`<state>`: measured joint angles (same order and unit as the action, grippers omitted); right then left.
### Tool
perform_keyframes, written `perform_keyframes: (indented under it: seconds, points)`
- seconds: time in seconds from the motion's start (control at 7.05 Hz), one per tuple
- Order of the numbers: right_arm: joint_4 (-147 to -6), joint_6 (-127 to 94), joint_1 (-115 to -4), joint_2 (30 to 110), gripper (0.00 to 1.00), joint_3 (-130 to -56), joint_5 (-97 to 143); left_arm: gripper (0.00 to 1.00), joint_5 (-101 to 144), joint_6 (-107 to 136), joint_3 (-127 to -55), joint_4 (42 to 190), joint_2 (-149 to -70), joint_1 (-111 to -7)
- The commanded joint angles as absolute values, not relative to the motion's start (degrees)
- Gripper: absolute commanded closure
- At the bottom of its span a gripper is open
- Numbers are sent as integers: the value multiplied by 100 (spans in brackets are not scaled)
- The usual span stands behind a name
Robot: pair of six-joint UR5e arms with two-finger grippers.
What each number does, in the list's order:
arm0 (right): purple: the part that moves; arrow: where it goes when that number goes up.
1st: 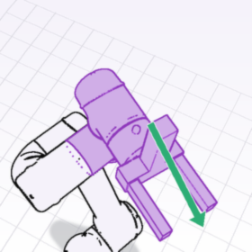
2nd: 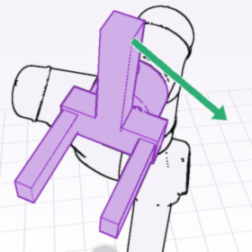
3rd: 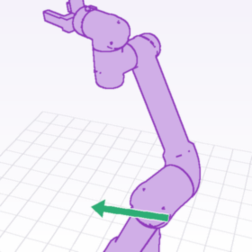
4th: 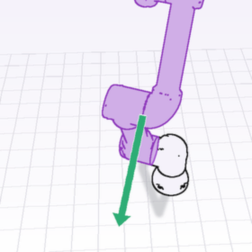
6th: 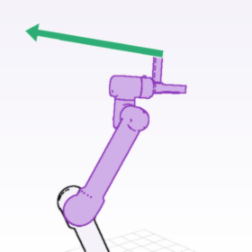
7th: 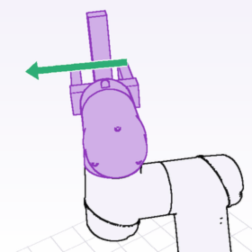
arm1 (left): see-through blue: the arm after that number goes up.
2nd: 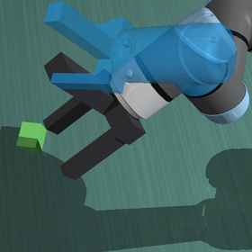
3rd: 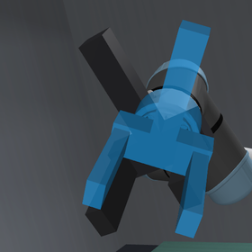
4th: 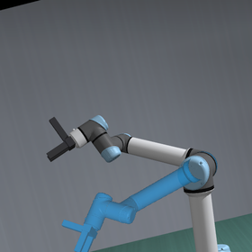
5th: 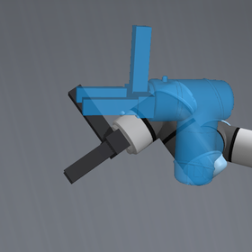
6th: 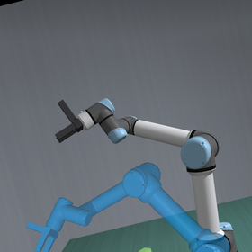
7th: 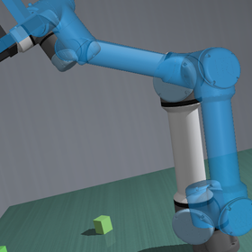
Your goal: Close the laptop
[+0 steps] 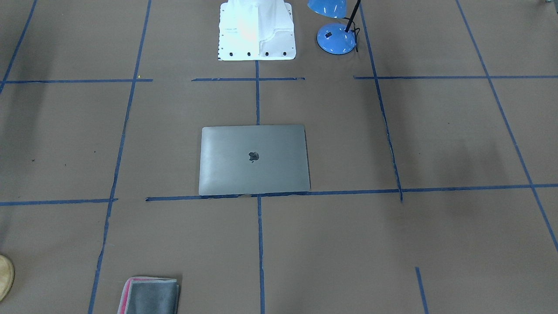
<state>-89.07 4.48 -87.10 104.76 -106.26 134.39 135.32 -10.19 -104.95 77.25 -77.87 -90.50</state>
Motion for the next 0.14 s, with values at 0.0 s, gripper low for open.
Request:
perform_keyframes:
  seconds: [0.0]
  points:
    - [-8912,448,-8710,10477,0,-10626,13438,0,13535,-1020,-10485,7726,-7787,-9044]
